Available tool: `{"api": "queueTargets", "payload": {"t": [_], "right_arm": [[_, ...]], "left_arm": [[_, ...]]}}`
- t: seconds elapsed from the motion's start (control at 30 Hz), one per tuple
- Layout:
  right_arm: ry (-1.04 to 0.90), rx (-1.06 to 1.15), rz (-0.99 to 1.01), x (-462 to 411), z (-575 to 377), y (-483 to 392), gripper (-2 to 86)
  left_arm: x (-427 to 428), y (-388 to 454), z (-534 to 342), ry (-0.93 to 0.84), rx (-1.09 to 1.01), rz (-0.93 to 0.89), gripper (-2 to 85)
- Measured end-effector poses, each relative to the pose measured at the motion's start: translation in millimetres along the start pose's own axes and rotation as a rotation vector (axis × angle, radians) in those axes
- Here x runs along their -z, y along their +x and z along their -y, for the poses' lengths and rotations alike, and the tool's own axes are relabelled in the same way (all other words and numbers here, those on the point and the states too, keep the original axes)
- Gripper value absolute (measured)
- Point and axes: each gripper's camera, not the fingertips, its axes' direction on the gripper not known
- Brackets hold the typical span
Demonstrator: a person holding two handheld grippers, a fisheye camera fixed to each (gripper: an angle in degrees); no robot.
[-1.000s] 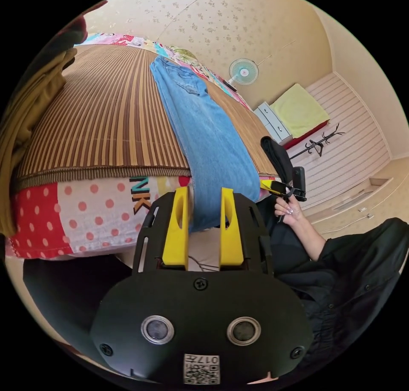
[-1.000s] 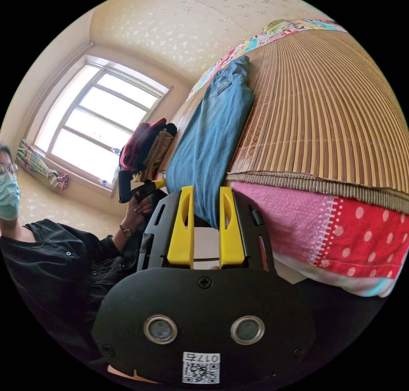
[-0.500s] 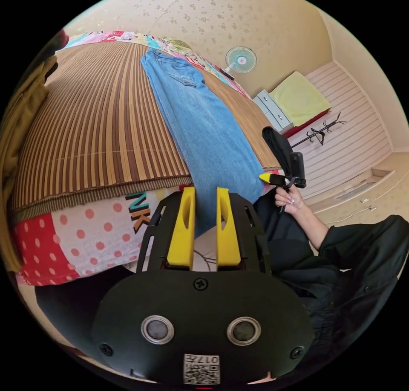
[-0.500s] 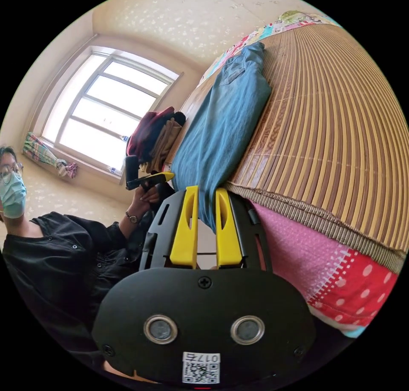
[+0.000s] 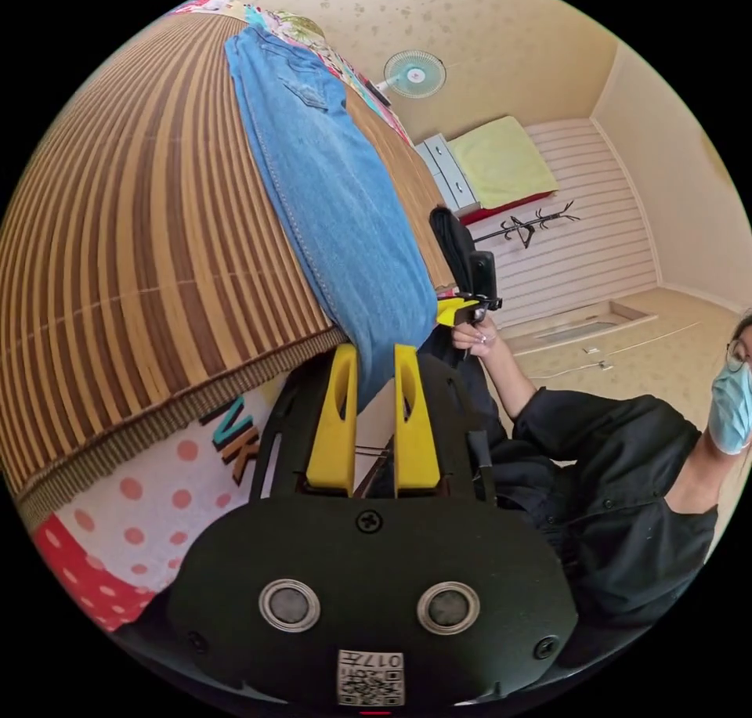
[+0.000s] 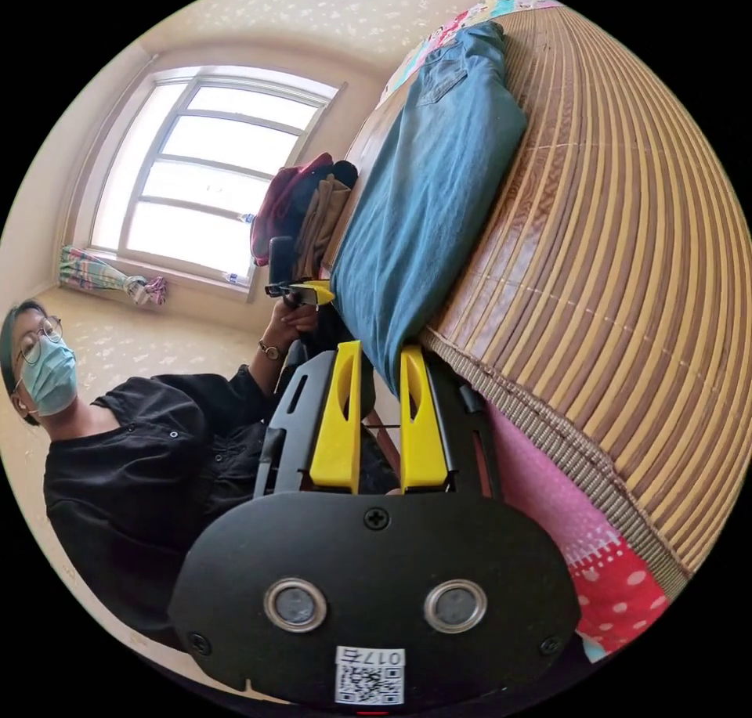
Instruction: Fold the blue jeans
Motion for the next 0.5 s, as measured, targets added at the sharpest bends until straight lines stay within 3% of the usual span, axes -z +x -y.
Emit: {"api": "queueTargets", "payload": {"t": [0.13,0.5], "right_arm": [[0.060,-0.023,0.084,11,-8,9,7.2],[0.095,-0.048,0.059,9,-12,2,3.1]], "left_arm": [[3,6,-23,0.040,0.010,-0.002,7.4],[-28,34,-53,0.072,-0.033,0.080,1.5]]}}
